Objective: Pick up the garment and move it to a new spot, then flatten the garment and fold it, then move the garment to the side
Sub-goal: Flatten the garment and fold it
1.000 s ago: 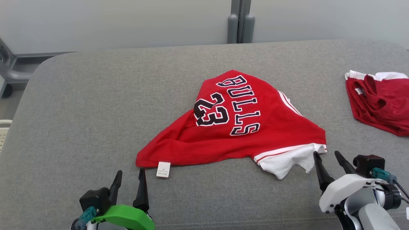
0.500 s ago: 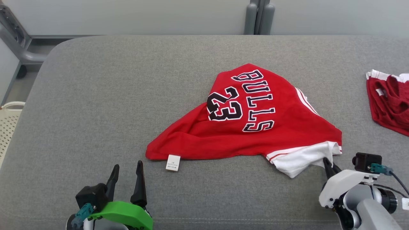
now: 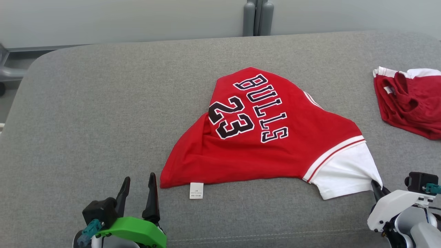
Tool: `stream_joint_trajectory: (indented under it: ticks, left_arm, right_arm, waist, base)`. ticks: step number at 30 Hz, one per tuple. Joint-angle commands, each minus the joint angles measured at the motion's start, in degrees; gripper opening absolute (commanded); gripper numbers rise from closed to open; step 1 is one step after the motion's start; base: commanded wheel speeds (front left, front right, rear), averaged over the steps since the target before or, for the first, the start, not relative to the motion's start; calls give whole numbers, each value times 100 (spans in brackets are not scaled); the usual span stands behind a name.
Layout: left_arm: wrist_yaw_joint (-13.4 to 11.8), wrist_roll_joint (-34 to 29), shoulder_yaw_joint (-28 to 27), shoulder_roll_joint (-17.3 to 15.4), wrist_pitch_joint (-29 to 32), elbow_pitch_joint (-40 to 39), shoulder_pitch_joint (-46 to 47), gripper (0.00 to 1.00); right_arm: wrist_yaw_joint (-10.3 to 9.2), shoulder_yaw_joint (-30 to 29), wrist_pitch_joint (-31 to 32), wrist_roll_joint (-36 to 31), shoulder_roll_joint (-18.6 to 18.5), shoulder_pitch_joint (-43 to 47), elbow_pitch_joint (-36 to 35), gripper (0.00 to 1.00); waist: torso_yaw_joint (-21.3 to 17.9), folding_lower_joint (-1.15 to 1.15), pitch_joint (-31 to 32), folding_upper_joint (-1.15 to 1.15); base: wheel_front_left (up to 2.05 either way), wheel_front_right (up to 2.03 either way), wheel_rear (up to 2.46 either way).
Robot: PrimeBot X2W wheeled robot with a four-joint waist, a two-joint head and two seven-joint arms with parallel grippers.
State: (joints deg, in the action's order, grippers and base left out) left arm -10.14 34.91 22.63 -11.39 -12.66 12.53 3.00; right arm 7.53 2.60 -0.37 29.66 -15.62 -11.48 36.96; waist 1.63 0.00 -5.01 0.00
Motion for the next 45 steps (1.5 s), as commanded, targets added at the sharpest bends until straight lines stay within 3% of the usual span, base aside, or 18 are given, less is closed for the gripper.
stream_joint_trajectory:
  ticks: [1,2,3,4,5,6,14,24,33,45]
  left_arm:
    - [-36,17,3,-17,7,-8,-72,100]
    - [-39,19,0,-26,12,-7,-75,100]
    - [-39,23,-1,-38,15,-2,-79,100]
    - [-39,30,-2,-46,20,3,-82,100]
    - [-38,33,0,-48,25,4,-81,100]
    - [-42,38,2,-51,15,1,-83,100]
    - [-67,63,-72,-100,-58,-189,-184,100]
    - [-209,120,-242,-285,-83,-658,-479,100]
    - [-406,110,-339,-534,34,-1165,-900,100]
    - [-706,-120,-288,-889,291,-1781,-1395,100]
  right_arm:
    - [-8,3,-39,45,-38,52,18,0]
    - [-8,14,-75,55,-36,42,25,0]
    - [-8,23,-104,58,-32,29,37,17]
    - [-8,40,-146,68,-24,15,46,38]
    - [-8,48,-184,77,-18,4,49,86]
    - [-8,56,-229,79,-23,-1,40,100]
    - [-8,25,-545,44,-169,217,-265,100]
    - [-8,-95,-639,-453,-208,458,-1435,100]
    - [-8,-189,-332,-989,186,689,-2616,100]
    - [-8,-259,-98,-1464,725,1152,-3297,100]
  waist:
    - [-33,0,-3,0]
    - [-47,0,1,0]
    - [-62,0,7,0]
    - [-74,0,17,0]
    - [-87,0,31,0]
    - [-99,0,49,0]
    - [-201,0,287,0]
    - [-282,0,644,0]
    - [-181,0,904,0]
    - [-29,0,1119,0]
  base:
    - [0,0,0]
    - [0,0,0]
    - [0,0,0]
    - [0,0,0]
    - [0,0,0]
    - [0,0,0]
    - [0,0,0]
    - [0,0,0]
    - [0,0,0]
    - [0,0,0]
